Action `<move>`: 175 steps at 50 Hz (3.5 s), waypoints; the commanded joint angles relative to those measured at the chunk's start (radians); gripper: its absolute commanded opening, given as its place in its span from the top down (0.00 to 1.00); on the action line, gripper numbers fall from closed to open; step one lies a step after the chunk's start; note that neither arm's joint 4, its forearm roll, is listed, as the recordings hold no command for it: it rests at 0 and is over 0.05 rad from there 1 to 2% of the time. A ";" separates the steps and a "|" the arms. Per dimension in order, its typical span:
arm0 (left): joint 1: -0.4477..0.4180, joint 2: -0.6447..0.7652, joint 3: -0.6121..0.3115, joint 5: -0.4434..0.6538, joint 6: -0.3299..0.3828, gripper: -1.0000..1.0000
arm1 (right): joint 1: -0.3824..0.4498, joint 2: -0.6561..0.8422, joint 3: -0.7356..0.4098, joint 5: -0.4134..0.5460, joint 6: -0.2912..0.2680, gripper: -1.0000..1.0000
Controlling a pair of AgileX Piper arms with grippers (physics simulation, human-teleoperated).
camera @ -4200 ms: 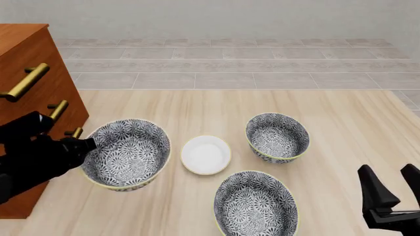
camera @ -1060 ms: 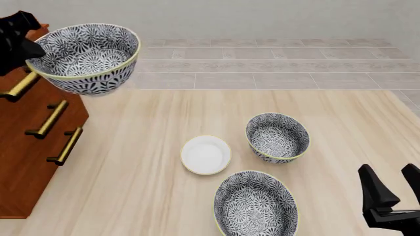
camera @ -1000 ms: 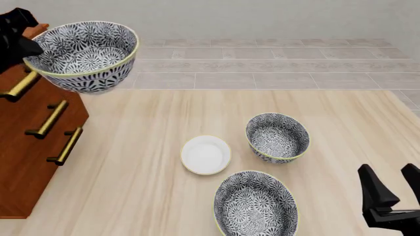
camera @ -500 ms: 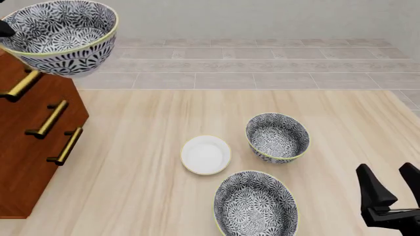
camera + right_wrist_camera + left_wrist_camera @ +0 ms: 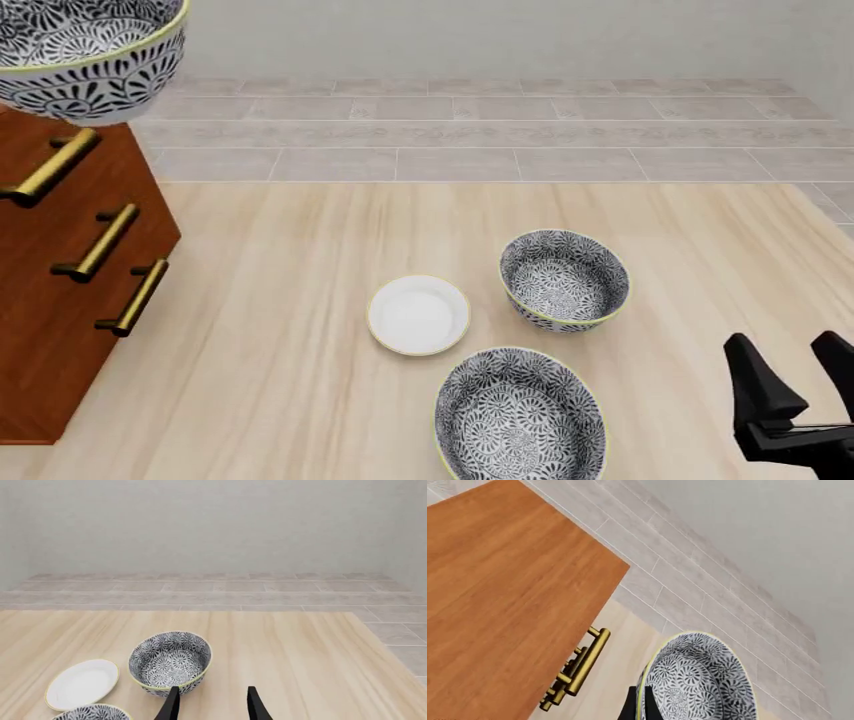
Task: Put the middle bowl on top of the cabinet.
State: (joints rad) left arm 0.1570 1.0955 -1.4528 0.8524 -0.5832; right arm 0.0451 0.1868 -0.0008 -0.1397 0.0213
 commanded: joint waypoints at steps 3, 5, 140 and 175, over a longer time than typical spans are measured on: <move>0.049 0.008 -0.051 0.021 0.008 1.00 | -0.001 0.004 0.000 -0.004 0.003 0.00; 0.060 0.010 -0.053 0.024 0.004 1.00 | -0.001 0.010 0.000 -0.010 0.005 0.00; 0.520 0.131 -0.125 0.052 -0.048 1.00 | -0.007 0.019 0.000 -0.017 0.011 0.00; 0.542 0.150 -0.087 0.024 -0.016 1.00 | -0.012 0.013 0.000 -0.013 0.019 0.00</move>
State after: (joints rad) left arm 0.6931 1.2403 -1.5514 0.8923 -0.6141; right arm 0.0343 0.1945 -0.0007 -0.1466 0.0385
